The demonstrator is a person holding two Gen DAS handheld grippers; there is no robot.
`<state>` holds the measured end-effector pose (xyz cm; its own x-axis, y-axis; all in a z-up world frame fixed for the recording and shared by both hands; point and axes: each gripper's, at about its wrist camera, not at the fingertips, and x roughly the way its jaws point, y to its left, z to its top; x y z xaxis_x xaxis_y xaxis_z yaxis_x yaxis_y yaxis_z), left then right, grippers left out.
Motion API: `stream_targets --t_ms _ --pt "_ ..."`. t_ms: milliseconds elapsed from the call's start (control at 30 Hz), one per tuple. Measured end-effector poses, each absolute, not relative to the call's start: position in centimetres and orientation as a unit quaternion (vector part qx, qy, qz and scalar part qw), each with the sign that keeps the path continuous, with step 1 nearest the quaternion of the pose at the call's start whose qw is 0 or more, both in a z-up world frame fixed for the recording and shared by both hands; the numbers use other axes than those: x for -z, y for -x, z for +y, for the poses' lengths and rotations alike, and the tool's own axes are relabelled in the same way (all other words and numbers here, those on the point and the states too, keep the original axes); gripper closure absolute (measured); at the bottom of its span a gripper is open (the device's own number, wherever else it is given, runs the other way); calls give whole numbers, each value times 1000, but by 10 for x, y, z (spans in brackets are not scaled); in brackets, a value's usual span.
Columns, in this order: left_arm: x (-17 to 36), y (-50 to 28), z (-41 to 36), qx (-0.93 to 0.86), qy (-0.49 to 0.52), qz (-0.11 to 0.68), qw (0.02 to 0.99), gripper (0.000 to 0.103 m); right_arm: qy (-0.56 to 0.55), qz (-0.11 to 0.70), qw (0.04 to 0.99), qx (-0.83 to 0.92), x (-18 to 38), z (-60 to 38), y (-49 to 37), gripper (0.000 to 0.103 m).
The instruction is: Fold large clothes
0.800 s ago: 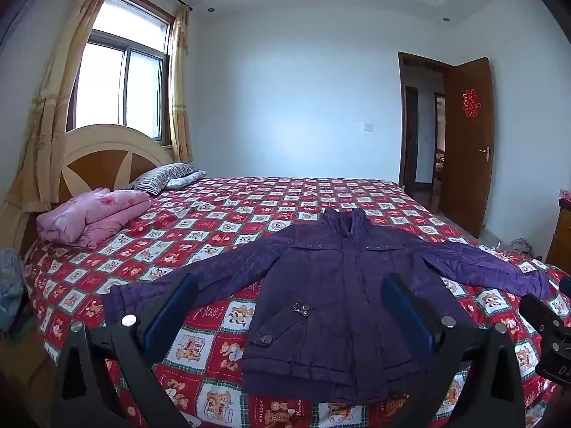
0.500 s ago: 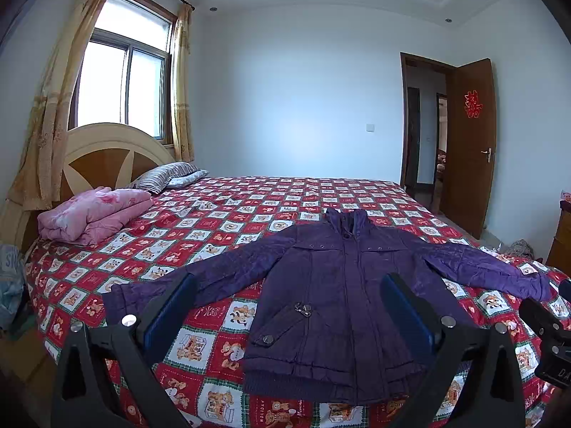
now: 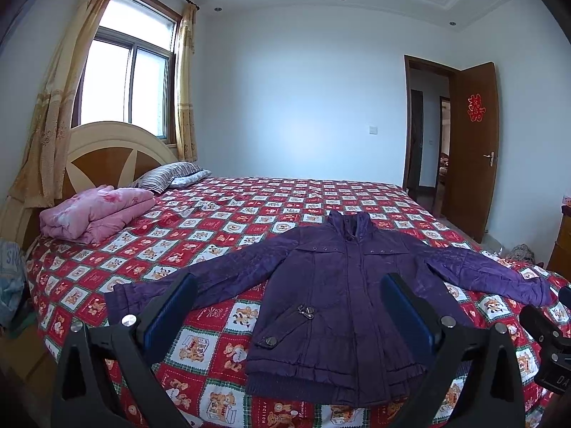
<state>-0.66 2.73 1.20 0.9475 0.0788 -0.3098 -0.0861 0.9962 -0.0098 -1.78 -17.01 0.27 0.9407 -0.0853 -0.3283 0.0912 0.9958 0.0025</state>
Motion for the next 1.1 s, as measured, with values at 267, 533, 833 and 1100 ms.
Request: stream_targets --t_ms 267,533,833,1100 --pt "-12 7 28 -43 12 157 987 1 -15 170 984 41 -1 -170 18 0" --pt "-11 7 28 -46 13 158 986 1 -6 171 984 41 -2 -166 18 0" --pt "-10 8 27 -46 13 158 986 1 -6 162 986 40 -1 -165 18 0" --pt "-10 8 26 -46 13 159 986 1 -3 169 985 40 -1 -166 18 0"
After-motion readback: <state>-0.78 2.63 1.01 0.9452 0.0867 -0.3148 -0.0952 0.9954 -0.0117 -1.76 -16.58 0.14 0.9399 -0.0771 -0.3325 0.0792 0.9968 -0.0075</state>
